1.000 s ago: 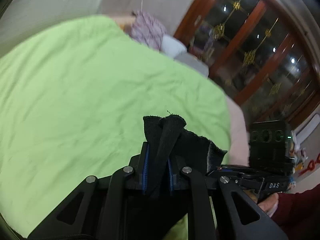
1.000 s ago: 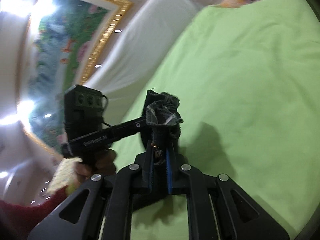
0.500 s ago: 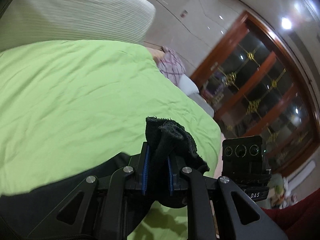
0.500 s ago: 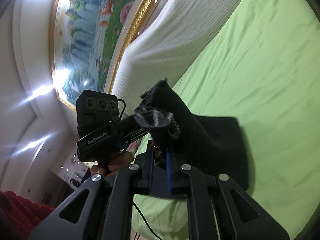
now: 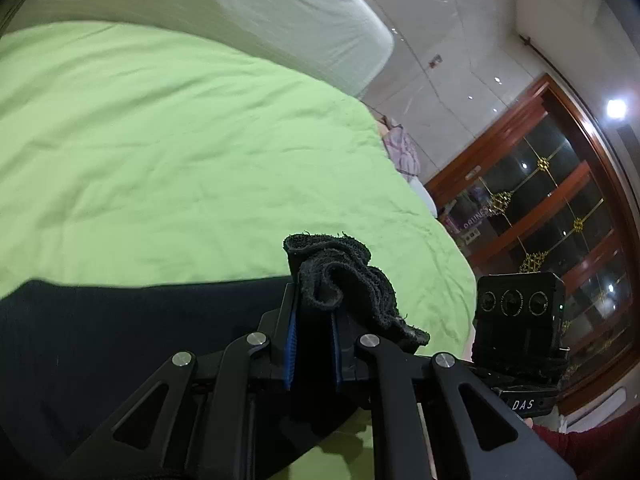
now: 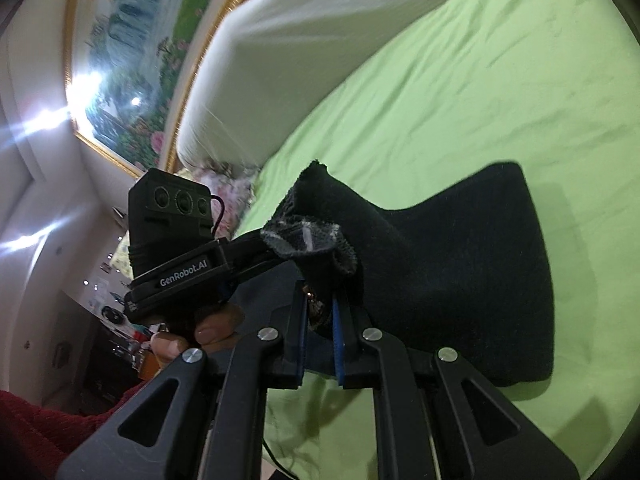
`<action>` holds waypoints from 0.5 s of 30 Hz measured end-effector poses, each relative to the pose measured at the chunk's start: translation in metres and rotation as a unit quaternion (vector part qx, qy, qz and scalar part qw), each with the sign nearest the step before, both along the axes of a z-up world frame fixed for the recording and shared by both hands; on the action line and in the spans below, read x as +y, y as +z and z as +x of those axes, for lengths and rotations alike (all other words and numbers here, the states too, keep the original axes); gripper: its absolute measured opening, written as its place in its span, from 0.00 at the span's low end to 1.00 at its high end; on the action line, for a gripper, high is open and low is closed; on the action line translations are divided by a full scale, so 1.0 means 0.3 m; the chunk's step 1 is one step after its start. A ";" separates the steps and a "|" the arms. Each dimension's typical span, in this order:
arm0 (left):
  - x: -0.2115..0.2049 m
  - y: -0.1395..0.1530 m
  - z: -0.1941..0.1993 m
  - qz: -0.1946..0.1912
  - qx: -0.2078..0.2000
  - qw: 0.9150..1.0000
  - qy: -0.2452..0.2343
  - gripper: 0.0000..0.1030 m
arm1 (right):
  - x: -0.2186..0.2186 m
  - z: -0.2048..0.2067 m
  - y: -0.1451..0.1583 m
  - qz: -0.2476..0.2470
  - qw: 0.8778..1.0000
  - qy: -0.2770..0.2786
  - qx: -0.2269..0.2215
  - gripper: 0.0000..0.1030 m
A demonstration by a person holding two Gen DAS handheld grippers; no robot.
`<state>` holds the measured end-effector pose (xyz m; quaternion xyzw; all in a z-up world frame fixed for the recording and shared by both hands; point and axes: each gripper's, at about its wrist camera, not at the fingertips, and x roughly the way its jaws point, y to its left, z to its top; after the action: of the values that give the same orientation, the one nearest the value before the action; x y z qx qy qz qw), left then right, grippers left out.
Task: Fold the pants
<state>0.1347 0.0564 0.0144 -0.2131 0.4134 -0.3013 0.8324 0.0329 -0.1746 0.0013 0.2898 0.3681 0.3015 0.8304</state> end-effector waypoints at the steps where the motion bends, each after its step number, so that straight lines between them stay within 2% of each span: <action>1: 0.005 -0.010 -0.002 0.002 0.003 1.000 0.003 0.11 | 0.010 0.006 -0.011 -0.005 1.000 0.002 0.007 0.11; 9: 0.030 -0.078 -0.026 0.011 0.035 0.999 0.030 0.11 | 0.046 0.025 -0.054 -0.027 0.999 0.001 0.036 0.16; 12: 0.045 -0.104 -0.031 0.013 0.060 0.997 0.055 0.16 | 0.060 0.038 -0.055 -0.025 0.999 0.002 0.045 0.21; 15: 0.070 -0.127 -0.057 0.011 0.078 0.994 0.080 0.16 | 0.073 0.034 -0.054 -0.030 0.998 0.006 0.048 0.27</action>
<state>0.1176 0.0773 -0.0238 -0.2591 0.4623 -0.2117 0.8212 0.0432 -0.1526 -0.0148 0.2766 0.4179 0.2813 0.8184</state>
